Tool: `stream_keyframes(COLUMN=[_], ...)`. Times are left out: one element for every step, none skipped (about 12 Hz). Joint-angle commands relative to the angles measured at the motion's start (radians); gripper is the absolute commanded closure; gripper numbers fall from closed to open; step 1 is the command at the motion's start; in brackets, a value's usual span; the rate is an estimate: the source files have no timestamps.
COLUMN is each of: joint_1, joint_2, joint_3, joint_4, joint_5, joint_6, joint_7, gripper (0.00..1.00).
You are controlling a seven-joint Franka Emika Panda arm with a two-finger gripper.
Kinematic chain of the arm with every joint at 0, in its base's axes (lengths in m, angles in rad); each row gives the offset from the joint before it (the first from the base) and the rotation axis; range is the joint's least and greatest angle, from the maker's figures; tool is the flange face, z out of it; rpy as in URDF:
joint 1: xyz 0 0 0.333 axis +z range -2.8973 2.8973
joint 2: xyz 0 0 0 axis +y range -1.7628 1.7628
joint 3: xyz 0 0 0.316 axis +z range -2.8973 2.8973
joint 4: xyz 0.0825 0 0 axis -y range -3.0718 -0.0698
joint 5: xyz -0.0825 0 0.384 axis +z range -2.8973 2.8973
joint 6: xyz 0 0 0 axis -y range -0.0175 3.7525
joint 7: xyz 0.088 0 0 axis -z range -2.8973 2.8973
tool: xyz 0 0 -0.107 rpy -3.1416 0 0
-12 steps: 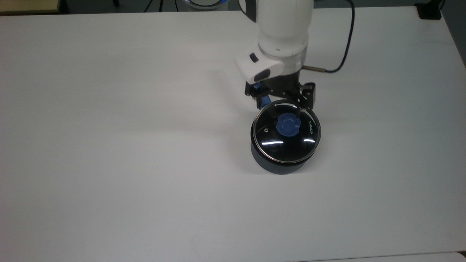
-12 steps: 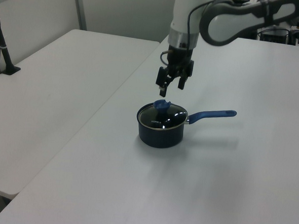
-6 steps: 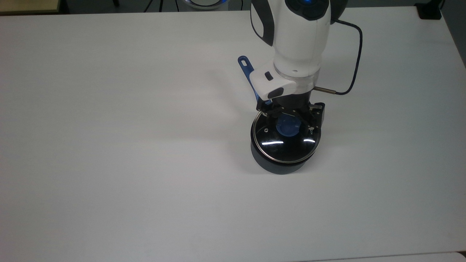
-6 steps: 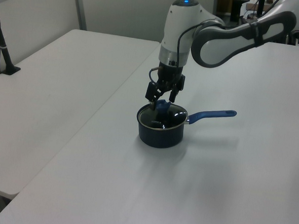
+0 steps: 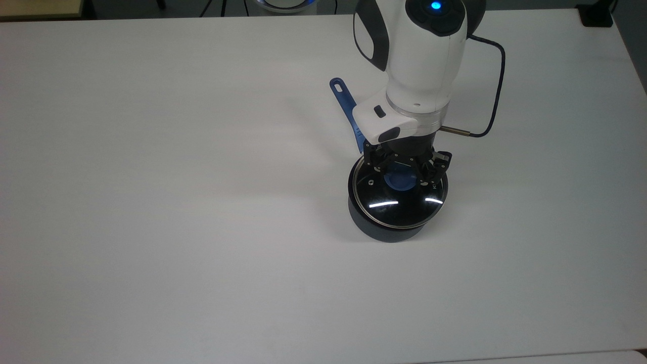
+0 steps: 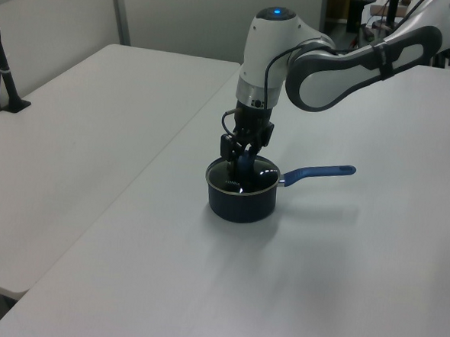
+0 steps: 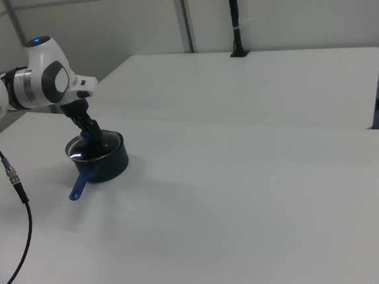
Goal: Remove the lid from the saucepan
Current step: 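Close the gripper on the blue knob of the glass lid, then lift the glass lid off the saucepan and carry it aside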
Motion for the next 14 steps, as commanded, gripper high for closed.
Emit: stream_keyframes(joint_1=[-0.033, -0.044, -0.069, -0.104, -0.135, -0.174, -0.213, -0.256, -0.289, -0.314, -0.34, -0.365, -0.385, -0.412], joint_2=[-0.071, -0.111, -0.155, -0.215, -0.284, -0.347, -0.397, -0.431, -0.442, -0.444, -0.454, -0.465, -0.462, -0.45], joint_3=[-0.01, -0.01, -0.01, -0.01, -0.01, -0.01, -0.011, -0.011, -0.013, -0.013, -0.013, -0.013, -0.013, -0.013], joint_4=[0.01, 0.008, -0.005, -0.054, -0.137, -0.215, -0.296, -0.359, -0.41, -0.47, -0.552, -0.634, -0.692, -0.72], joint_5=[0.002, 0.005, 0.014, 0.03, 0.03, 0.03, 0.028, 0.027, 0.015, -0.013, -0.053, -0.065, -0.077, -0.087], joint_6=[-0.02, -0.064, -0.135, -0.182, -0.209, -0.216, -0.229, -0.227, -0.221, -0.195, -0.092, 0.022, 0.105, 0.175], joint_7=[0.016, 0.004, -0.037, -0.104, -0.19, -0.303, -0.412, -0.474, -0.511, -0.56, -0.6, -0.623, -0.672, -0.701], gripper=[0.5, 0.5, 0.5, 0.5, 0.5, 0.5, 0.5, 0.5, 0.5, 0.47, 0.47, 0.45, 0.45, 0.45])
